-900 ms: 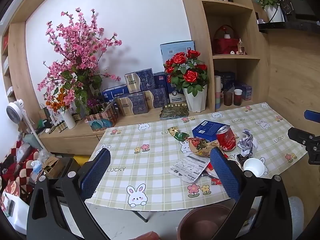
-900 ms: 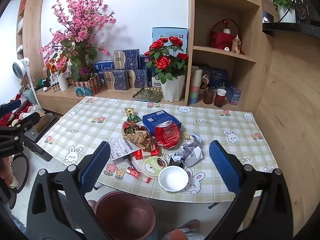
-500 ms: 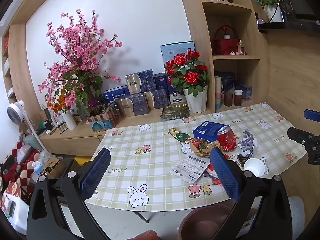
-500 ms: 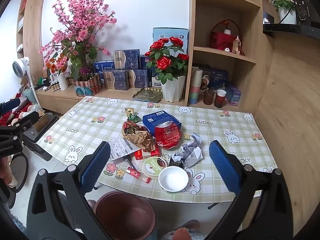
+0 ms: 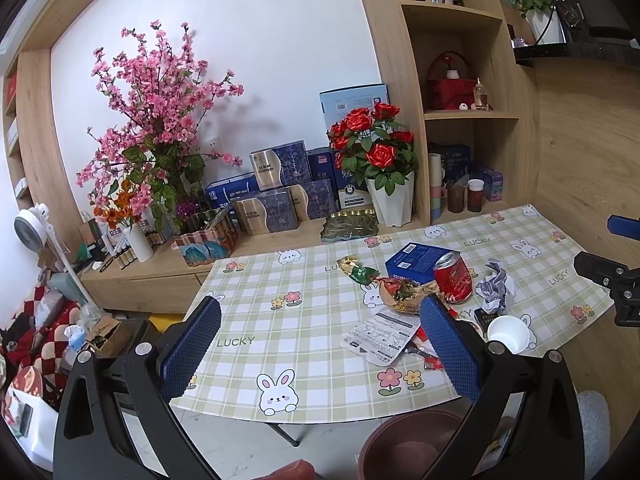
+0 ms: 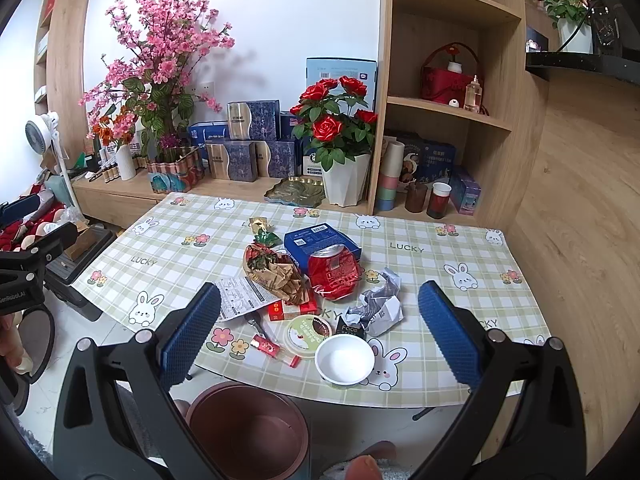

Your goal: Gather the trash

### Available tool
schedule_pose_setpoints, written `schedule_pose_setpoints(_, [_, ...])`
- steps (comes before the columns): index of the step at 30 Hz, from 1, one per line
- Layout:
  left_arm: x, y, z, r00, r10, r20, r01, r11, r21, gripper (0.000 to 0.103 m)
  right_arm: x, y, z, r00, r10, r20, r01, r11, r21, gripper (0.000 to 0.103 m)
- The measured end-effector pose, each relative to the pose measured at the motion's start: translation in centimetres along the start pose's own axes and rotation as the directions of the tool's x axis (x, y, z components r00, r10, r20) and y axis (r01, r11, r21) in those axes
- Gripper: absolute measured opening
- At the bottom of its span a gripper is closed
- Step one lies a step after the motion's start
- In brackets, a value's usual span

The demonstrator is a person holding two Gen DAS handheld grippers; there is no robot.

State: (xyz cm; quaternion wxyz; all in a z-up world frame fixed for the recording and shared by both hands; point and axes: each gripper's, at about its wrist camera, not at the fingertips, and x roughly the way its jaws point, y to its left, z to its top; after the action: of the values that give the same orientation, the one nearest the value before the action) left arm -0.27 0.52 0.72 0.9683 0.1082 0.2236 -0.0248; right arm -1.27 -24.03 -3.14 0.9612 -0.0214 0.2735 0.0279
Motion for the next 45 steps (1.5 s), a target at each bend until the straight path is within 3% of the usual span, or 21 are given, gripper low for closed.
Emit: schedule_pose_setpoints(45, [-0.60,0.23,0.42,1.000,0.002,0.000,-0.002,1.000,0.003,0.098,-0.06,-0.46,-0.28,1.000,-0.005,-0.004,0.005,1.000,-0.008,0.097])
